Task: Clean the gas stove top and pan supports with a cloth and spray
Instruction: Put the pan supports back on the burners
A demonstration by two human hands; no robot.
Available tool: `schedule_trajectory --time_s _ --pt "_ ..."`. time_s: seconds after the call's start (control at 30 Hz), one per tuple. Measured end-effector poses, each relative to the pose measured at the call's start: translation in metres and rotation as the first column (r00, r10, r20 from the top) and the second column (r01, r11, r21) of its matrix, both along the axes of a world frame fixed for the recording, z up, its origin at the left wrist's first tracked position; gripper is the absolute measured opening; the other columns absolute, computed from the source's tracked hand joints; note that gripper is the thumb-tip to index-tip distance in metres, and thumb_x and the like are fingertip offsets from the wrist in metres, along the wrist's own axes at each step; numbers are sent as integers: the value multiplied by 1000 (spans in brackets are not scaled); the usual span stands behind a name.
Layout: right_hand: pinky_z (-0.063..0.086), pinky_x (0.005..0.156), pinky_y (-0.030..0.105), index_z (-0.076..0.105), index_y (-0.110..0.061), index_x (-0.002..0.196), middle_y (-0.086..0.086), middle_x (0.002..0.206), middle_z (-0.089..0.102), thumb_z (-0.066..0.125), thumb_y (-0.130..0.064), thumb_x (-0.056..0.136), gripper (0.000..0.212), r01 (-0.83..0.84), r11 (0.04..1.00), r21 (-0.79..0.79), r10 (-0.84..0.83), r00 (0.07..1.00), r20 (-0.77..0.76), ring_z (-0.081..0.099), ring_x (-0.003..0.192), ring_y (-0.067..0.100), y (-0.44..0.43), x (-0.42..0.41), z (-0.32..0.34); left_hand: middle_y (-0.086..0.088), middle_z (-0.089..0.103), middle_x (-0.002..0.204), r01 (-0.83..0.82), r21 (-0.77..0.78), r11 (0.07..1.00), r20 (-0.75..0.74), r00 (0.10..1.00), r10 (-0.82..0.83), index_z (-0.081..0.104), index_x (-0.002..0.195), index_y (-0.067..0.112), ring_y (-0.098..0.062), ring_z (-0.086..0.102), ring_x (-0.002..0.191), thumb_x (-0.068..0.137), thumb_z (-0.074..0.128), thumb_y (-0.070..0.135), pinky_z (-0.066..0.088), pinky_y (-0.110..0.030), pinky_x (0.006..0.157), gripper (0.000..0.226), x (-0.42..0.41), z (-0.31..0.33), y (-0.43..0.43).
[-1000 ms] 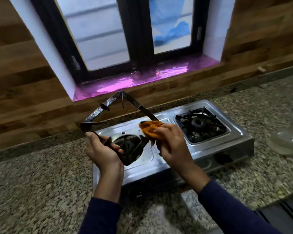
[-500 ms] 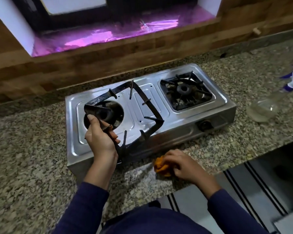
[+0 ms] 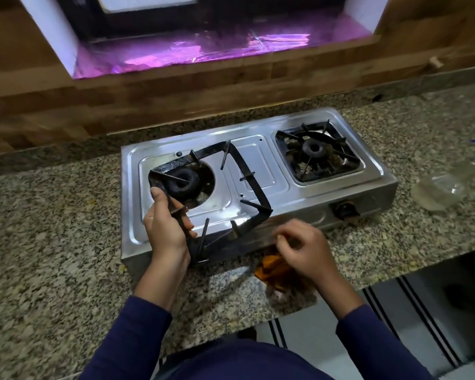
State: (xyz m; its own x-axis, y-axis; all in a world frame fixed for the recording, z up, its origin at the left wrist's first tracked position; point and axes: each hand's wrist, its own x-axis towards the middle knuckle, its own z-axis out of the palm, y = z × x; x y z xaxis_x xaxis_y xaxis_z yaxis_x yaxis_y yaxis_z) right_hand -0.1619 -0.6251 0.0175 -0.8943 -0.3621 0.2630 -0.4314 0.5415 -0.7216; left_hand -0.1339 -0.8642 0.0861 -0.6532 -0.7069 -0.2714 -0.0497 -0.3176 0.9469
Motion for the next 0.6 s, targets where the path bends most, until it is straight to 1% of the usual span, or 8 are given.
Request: schedule_trajectory --time_s 0.07,0.13,0.23,0.3,0.37,0.43,0.5,0.6 --pt "51 72 17 66 -16 99 -6 96 62 61 -13 90 10 19 989 -147 -18 1000 8 61 86 4 -21 -8 30 -1 43 45 3 14 1000 9 1000 -3 49 69 15 -13 36 36 100 37 54 31 -20 34 52 2 3 -8" --pt "49 74 13 60 -22 110 -7 110 61 60 -25 93 17 48 951 -305 19 977 212 61 95 2 -45 -16 54 0 43 43 8 43 999 13 1000 -9 50 67 16 -14 36 35 99 37 55 30 -20 34 53 4 5 -19" --pt "50 83 22 56 -28 116 -7 117 60 57 -44 86 34 112 918 -381 93 872 481 61 106 8 -74 -35 65 -1 43 41 21 104 994 24 999 -23 49 65 16 -14 35 32 100 37 55 29 -19 32 54 7 6 -37" --pt "54 83 30 53 -27 124 0 122 59 61 -38 90 36 100 922 -374 144 809 570 65 106 20 -90 -48 68 -1 42 40 52 130 990 39 998 -57 49 65 15 -13 34 30 100 37 53 29 -19 31 53 9 6 -46" --pt "57 72 30 46 -23 135 12 122 61 57 -16 98 40 78 891 -448 241 753 612 70 89 25 -105 -57 73 0 42 38 77 124 989 70 994 -86 49 65 13 -12 34 29 100 38 52 29 -18 31 53 12 4 -57" --pt "55 62 29 42 -22 141 19 113 62 52 0 97 50 70 879 -472 279 728 626 65 67 23 -118 -61 77 0 43 38 92 135 987 110 988 -107 49 66 13 -11 34 29 99 39 53 29 -17 30 53 13 0 -69" --pt "52 61 30 48 -22 136 15 96 63 51 3 96 47 47 887 -460 272 752 601 57 58 21 -131 -59 78 1 42 39 96 212 972 128 984 -125 48 66 14 -10 34 29 98 39 56 28 -17 30 54 14 -2 -81" --pt "50 59 26 66 -10 116 8 81 64 55 -1 96 25 77 897 -435 200 808 554 55 55 14 -145 -53 74 2 48 43 119 364 924 77 985 -157 55 72 11 -9 39 31 98 36 58 34 -17 34 57 15 -3 -98"
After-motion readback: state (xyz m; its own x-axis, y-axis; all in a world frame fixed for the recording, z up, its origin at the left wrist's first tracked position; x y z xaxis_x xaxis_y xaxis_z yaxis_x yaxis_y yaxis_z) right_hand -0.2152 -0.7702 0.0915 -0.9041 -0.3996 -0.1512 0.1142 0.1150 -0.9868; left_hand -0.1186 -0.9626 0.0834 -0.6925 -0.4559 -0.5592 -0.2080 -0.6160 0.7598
